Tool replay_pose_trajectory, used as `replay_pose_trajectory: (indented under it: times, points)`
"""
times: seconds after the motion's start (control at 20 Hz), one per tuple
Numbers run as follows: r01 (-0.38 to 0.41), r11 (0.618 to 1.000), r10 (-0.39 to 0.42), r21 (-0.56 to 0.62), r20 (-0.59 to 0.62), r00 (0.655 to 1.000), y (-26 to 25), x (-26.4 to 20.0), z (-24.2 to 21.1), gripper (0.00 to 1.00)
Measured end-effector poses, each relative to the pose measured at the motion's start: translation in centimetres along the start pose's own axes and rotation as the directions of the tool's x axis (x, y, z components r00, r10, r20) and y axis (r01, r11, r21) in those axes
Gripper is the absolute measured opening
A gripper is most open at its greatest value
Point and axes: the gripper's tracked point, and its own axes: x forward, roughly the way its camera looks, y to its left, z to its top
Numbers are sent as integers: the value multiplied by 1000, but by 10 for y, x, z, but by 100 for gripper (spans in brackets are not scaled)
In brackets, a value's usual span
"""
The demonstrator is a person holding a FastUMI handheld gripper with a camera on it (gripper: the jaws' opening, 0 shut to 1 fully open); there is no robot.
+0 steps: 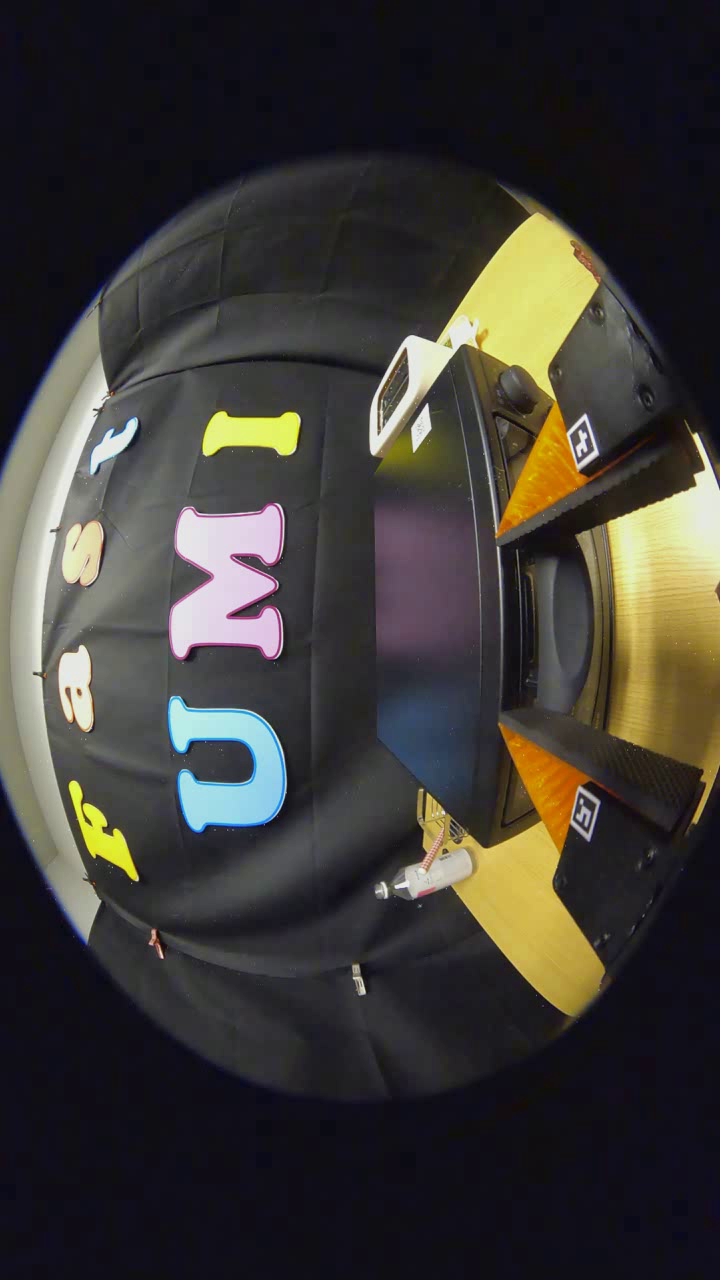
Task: Open the toaster oven, put the food inside, and close the toaster oven door.
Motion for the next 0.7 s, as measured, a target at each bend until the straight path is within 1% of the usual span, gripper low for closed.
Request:
replay_pose_trajectory:
  times: [0.35, 0.7]
  points:
    - [-25, 1000, 26, 13, -42, 999, -1, -31, -18, 98]
    - [-49, 999, 51, 21, -99, 994, -1, -70, -60, 97]
